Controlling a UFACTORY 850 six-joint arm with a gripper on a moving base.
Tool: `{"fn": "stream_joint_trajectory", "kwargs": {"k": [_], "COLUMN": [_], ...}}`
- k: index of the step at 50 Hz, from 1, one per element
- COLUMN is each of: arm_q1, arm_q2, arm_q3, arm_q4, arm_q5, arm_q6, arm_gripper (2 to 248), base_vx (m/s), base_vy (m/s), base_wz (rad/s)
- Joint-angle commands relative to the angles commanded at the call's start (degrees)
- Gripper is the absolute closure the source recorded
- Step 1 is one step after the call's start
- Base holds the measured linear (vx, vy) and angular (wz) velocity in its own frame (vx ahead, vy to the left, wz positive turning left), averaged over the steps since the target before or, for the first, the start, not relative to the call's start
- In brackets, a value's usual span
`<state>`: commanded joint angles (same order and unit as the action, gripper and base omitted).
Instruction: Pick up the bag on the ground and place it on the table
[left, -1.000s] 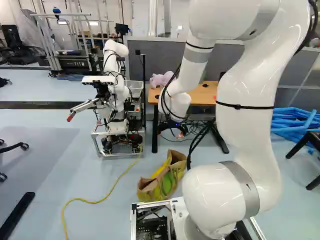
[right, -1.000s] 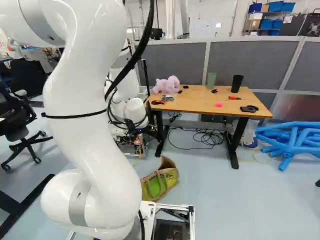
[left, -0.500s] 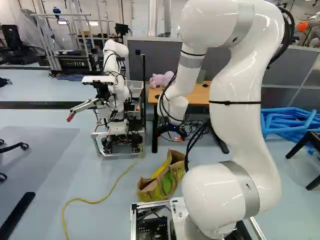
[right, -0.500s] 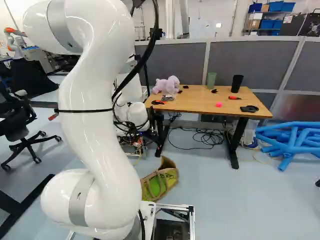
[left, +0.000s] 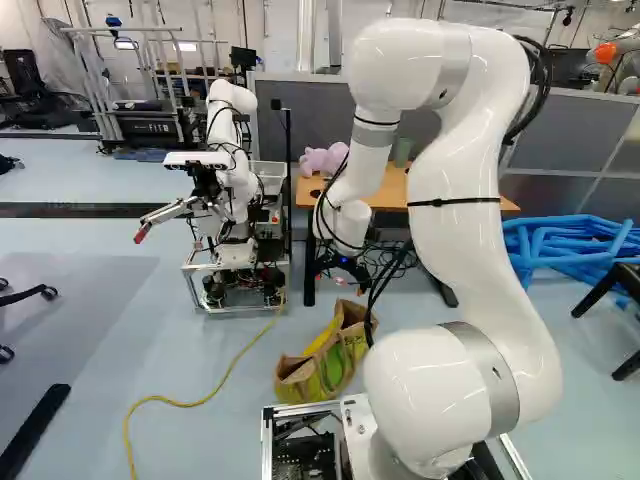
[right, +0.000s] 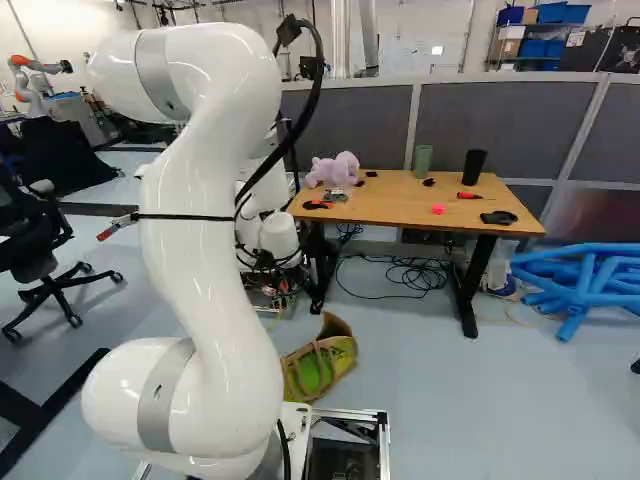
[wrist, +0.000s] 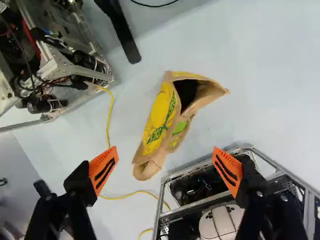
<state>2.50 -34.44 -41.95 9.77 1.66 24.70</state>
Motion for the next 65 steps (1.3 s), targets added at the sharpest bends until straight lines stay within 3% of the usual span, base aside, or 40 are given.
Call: {"fn": "stream_joint_trajectory", "kwargs": {"k": [13, 18, 65], "arm_q1": [0.0, 0.0, 0.0], "arm_q2": [-3.4, -4.6, -16.3], "arm_q3": [-1.9, -2.6, -9.9], "arm_q4": [0.0, 0.0, 0.0], "arm_q5": [0.0, 0.0, 0.0], "arm_q6": [7.8, 9.5, 10.2], "arm_gripper": [3, 3, 3], "base_vx": [0.0, 0.0, 0.0], "base_vy": [0.0, 0.0, 0.0], "base_wz": [0.0, 0.0, 0.0]}}
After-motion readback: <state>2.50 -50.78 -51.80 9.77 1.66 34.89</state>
